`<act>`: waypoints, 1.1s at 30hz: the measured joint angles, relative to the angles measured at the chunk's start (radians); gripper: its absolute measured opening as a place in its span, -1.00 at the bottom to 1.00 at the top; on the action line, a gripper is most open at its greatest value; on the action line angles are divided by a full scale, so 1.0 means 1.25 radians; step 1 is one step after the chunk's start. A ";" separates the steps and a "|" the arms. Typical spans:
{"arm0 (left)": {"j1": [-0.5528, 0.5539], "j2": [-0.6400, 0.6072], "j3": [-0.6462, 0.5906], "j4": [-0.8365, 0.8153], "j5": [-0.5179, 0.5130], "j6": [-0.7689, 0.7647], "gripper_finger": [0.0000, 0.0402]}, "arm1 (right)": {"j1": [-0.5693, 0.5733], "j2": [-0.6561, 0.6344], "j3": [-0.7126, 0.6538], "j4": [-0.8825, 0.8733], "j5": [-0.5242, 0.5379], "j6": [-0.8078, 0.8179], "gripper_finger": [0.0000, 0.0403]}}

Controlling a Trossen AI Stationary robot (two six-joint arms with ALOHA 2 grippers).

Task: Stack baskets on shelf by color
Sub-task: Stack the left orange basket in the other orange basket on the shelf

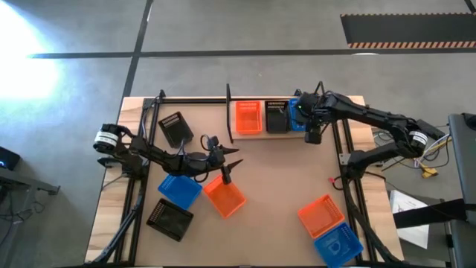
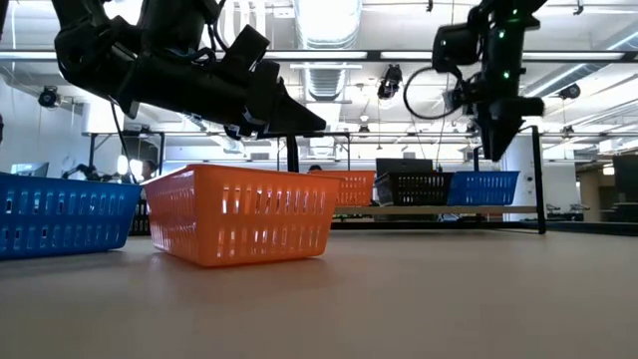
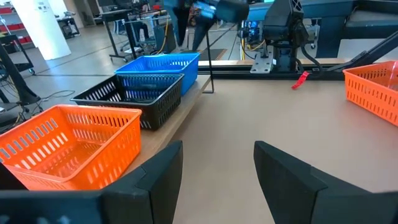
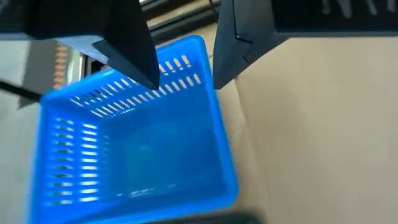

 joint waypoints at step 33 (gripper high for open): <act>-0.203 -0.049 0.394 -0.972 -0.075 -0.242 -0.09 | 0.926 -0.067 -0.694 1.462 0.617 0.554 -0.83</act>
